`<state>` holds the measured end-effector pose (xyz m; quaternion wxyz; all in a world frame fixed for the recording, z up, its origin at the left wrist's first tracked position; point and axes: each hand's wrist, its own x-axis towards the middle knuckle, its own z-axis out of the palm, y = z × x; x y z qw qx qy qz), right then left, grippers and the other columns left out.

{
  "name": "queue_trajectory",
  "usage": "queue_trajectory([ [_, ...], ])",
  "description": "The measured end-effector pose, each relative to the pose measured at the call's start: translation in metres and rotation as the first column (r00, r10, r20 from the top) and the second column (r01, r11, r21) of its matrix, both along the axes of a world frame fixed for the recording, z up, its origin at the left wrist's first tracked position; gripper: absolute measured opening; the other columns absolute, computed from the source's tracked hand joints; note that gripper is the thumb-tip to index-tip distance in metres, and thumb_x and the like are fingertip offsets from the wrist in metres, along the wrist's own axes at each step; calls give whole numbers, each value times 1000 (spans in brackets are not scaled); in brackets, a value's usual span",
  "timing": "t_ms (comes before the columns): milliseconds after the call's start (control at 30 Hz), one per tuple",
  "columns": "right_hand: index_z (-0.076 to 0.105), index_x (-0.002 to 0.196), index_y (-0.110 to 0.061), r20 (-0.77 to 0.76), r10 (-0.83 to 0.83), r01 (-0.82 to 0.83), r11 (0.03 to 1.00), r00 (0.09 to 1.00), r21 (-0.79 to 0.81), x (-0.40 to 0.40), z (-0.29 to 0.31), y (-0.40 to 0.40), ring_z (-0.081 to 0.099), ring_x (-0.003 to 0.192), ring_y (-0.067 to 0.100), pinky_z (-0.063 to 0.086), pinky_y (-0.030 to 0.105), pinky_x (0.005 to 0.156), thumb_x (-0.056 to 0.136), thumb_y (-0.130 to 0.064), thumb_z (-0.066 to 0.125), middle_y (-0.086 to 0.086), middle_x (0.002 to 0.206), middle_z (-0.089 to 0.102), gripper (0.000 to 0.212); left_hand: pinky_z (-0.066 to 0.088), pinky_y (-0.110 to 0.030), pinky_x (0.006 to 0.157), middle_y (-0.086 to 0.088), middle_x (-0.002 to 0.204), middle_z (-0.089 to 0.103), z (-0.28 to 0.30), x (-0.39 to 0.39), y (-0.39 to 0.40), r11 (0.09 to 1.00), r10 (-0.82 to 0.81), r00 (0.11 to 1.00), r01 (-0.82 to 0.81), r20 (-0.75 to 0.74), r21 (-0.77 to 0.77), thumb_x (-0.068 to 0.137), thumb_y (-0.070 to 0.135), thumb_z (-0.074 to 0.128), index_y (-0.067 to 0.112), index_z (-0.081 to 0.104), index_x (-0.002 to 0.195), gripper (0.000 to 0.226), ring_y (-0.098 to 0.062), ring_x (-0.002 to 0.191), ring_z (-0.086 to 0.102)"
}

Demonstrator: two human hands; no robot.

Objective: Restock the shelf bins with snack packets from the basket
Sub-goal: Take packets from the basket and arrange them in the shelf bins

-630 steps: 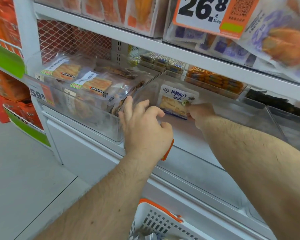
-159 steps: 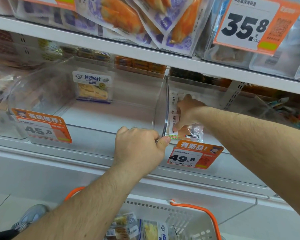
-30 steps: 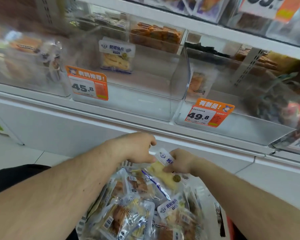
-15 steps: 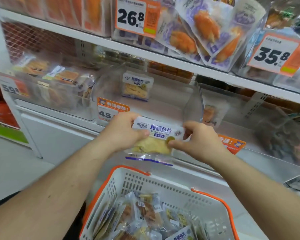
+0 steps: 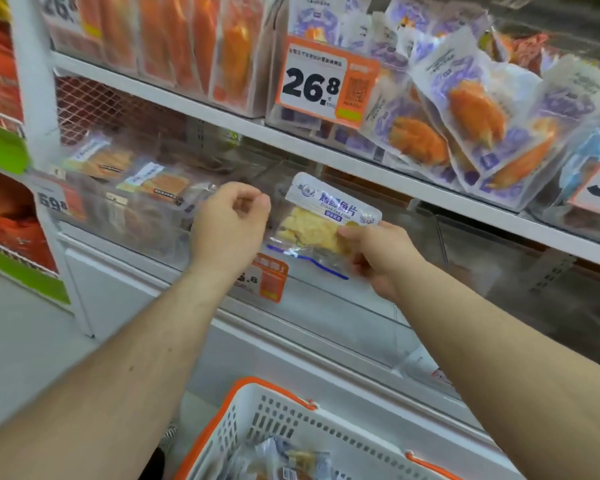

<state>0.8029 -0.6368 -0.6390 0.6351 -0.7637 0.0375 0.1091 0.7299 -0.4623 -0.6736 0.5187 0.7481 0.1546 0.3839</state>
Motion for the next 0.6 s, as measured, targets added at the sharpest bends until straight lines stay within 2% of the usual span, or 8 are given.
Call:
queue_trajectory([
  [100, 59, 110, -12, -30, -88, 87, 995, 996, -50, 38, -15, 23, 44, 52, 12, 33, 16, 36, 87, -12, 72, 2, 73, 54, 26, 46, -37, 93, 5, 100, 61, -12, 7, 19, 983, 147, 985, -136, -91, 123, 89, 21, 63, 20, 67, 100, 12, -21, 102, 56],
  [200, 61, 115, -7, 2, -28, 28, 977, 1000, -210, 82, -34, 47, 45, 54, 15, 37, 26, 47, 89, -16, 68, 4, 71, 51, 28, 39, -38, 103, -7, 118, 59, -20, 13, 29, 971, 195, 948, -151, -252, 185, 84, 23, 65, 19, 67, 111, 27, -28, 116, 50],
  [300, 65, 103, -7, 79, -2, 27, 945, 997, -325, 116, -54, 68, 48, 55, 17, 39, 28, 52, 91, -16, 62, 5, 74, 58, 16, 36, -37, 108, -10, 127, 54, -23, 17, 30, 985, 158, 925, -125, -347, 116, 83, 22, 67, 19, 64, 121, 38, -29, 123, 47],
  [400, 62, 86, -11, 133, 59, -10, 941, 989, -338, 137, -68, 84, 51, 60, 18, 45, 33, 56, 94, -14, 57, 5, 73, 62, 10, 34, -36, 109, -9, 131, 51, -23, 19, 28, 985, 165, 911, -130, -379, 117, 83, 24, 67, 20, 62, 124, 41, -28, 125, 46],
  [500, 62, 103, -9, 170, 66, -4, 941, 983, -338, 152, -79, 94, 59, 71, 20, 55, 35, 68, 96, -16, 55, 8, 93, 69, 12, 28, -32, 111, -5, 133, 44, -26, 18, 23, 982, 167, 908, -119, -385, 145, 84, 24, 66, 21, 61, 124, 41, -25, 129, 40],
  [600, 60, 113, -6, 178, 5, 50, 951, 984, -304, 163, -89, 96, 60, 71, 21, 52, 32, 68, 96, -19, 56, 8, 90, 66, 21, 26, -29, 110, 3, 123, 35, -30, 18, 17, 980, 169, 912, -116, -373, 160, 85, 24, 65, 23, 59, 122, 38, -21, 128, 34],
])
